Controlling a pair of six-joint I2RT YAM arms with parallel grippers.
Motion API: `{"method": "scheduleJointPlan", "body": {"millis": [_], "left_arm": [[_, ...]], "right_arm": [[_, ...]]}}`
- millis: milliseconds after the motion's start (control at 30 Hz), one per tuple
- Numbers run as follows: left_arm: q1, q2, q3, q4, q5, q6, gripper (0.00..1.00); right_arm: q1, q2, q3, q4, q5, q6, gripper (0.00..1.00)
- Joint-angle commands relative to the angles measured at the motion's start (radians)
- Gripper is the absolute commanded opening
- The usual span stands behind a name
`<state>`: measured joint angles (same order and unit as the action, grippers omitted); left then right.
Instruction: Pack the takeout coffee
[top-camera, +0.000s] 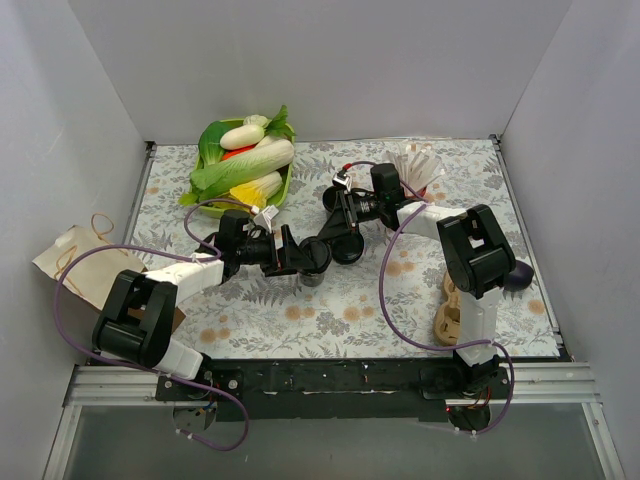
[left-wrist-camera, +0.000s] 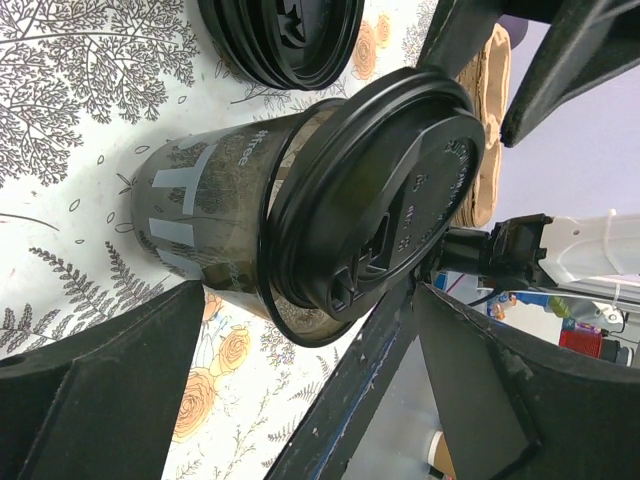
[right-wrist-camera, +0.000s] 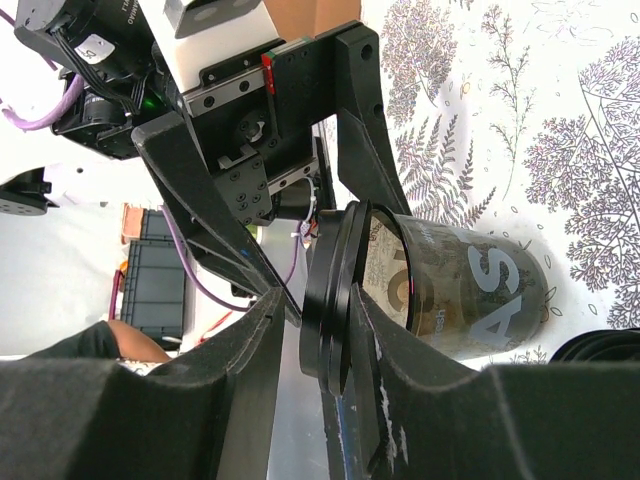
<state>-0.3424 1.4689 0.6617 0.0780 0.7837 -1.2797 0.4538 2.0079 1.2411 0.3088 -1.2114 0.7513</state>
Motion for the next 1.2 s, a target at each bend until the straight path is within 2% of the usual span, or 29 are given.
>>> {"method": "scheduleJointPlan", "body": {"millis": [0,567,1167], "left_arm": [[0.003,0.001,0.021,0.014,0.029,0.005,0.86],[0.006,0.007,0.007,0.022,0.012,0.002,0.86],[0.008,-0.004,0.001,0.028,0.005,0.002,0.86]], "right_arm": [[-0.004,0.011,0.029,0.007,-0.017,-0.026,0.40],[-0.007,0.025,0.021,-0.054,-0.008,-0.099,0.39],[-0.006,0.005,0.046,-0.229,0.050,-0.300,0.39]]}}
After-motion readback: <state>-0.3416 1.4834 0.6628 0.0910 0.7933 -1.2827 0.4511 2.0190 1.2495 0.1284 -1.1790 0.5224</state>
